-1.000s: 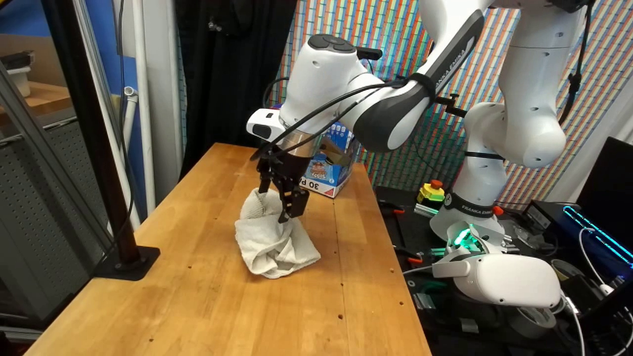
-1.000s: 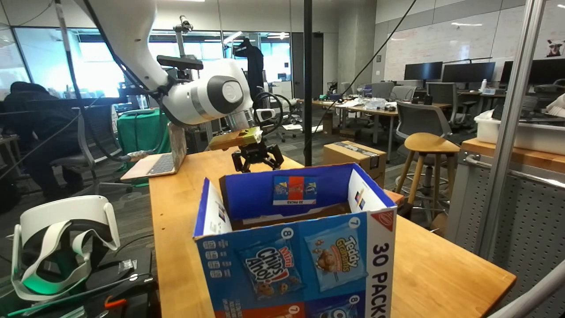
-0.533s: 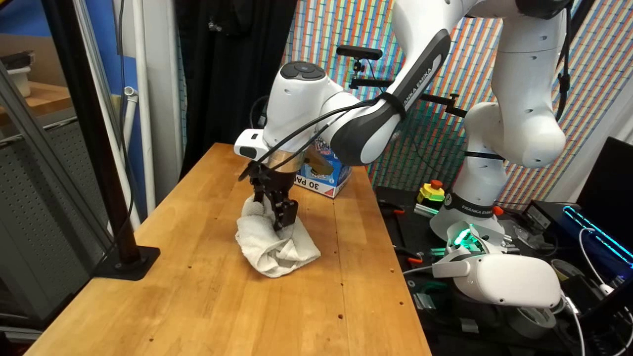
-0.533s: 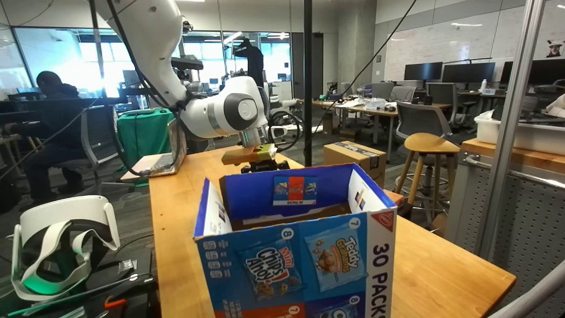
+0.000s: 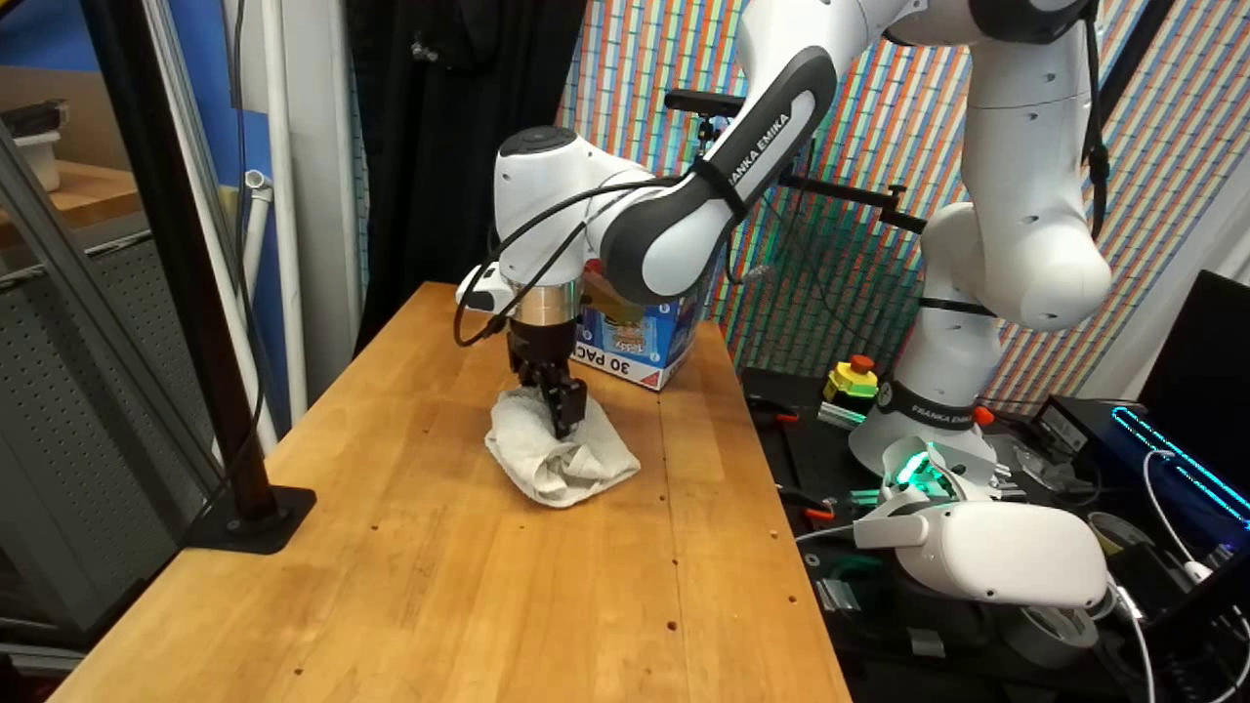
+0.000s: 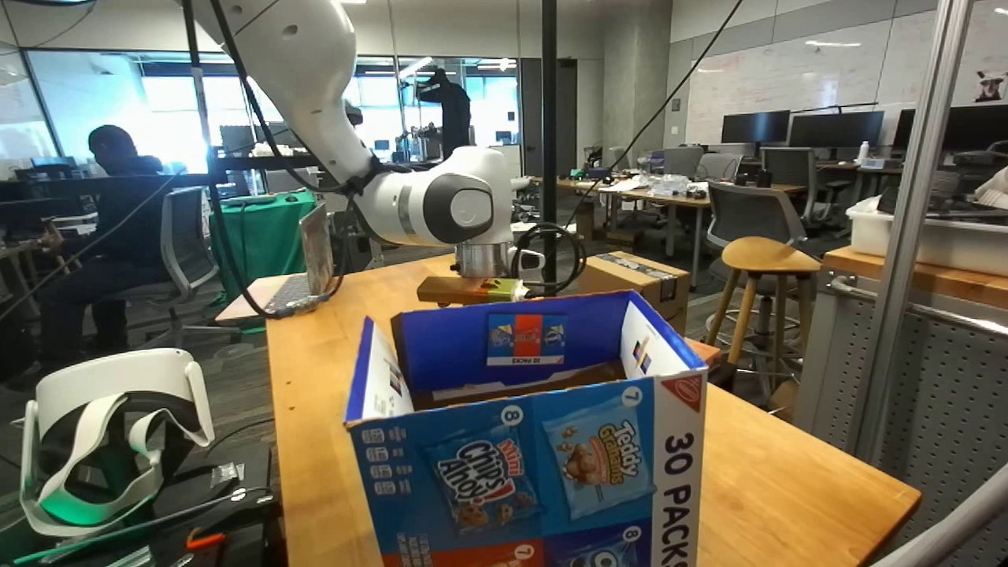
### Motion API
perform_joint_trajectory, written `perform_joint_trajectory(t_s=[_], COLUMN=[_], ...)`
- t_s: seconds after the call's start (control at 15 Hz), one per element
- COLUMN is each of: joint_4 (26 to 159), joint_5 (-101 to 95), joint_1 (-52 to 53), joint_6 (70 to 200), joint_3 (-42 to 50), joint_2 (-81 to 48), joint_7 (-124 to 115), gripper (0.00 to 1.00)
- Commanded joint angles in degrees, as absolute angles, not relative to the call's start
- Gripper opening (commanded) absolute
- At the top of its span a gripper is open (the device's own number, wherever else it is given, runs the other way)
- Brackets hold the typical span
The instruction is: Put the green object in the towel then put it in the box
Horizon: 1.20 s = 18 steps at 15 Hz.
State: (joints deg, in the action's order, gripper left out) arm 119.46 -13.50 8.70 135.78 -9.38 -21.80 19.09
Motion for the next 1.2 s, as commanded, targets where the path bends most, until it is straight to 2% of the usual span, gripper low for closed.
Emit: perform_joint_trajectory(t_s=[0.0, 0.4, 0.53, 0.6, 1.13], joint_4=[116.0, 116.5, 117.6, 118.4, 123.9], joint_5=[-11.5, -12.0, -12.1, -12.4, -13.1], joint_1=[6.1, 4.1, 4.0, 4.1, 5.0], joint_6=[131.4, 131.1, 131.7, 132.2, 133.3], joint_3=[-9.7, -9.4, -9.4, -9.4, -9.5], joint_2=[-22.2, -17.5, -15.7, -14.8, -9.7], joint_7=[24.6, 28.3, 28.5, 28.3, 28.0], gripper=[0.45, 0.02, 0.0, 0.03, 0.04])
